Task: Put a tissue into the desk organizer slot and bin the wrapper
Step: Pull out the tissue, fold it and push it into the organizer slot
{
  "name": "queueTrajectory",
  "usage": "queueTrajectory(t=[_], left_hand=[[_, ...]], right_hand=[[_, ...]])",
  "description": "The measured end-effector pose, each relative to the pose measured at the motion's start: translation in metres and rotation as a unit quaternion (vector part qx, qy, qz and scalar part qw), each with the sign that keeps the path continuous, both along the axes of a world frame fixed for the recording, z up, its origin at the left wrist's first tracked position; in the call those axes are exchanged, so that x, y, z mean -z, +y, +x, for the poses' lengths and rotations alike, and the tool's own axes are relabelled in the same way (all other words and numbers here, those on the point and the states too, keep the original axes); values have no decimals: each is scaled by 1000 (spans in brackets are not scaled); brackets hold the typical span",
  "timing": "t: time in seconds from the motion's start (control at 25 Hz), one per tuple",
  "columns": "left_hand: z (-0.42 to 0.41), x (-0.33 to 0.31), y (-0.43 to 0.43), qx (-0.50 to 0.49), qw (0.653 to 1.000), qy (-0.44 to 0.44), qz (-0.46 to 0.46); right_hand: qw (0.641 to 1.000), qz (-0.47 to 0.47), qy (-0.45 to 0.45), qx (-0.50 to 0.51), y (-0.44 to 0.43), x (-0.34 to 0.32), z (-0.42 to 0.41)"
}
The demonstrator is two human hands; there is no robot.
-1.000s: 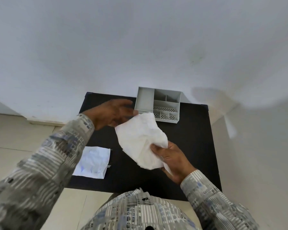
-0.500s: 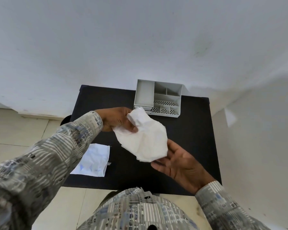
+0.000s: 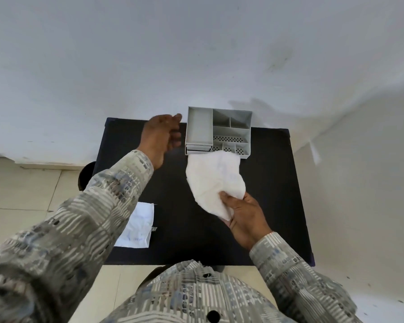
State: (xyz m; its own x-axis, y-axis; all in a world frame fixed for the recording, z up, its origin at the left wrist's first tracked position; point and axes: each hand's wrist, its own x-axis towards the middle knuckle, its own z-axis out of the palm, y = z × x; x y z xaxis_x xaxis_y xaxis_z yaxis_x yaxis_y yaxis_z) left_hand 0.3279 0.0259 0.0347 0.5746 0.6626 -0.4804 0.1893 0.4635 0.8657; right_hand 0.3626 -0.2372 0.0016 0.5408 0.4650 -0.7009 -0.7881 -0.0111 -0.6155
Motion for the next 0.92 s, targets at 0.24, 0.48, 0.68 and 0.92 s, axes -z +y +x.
queueTrajectory(t=[0.24,0.48,0.68,0.92], left_hand=[[-50,21,-100,221,963,37,-151],[-73,48,-104,183,980,61,-55],[-75,46,-94,128,982,33,-133],[-71,57,-68,174,976,44,-125]], right_hand=[[998,2,-34,45,18,8,-9],[975,-134,-173,-30,20,-1,30],[995,-46,-82,15,24,2,40],[999,-19,36,-27,60,25,-23]])
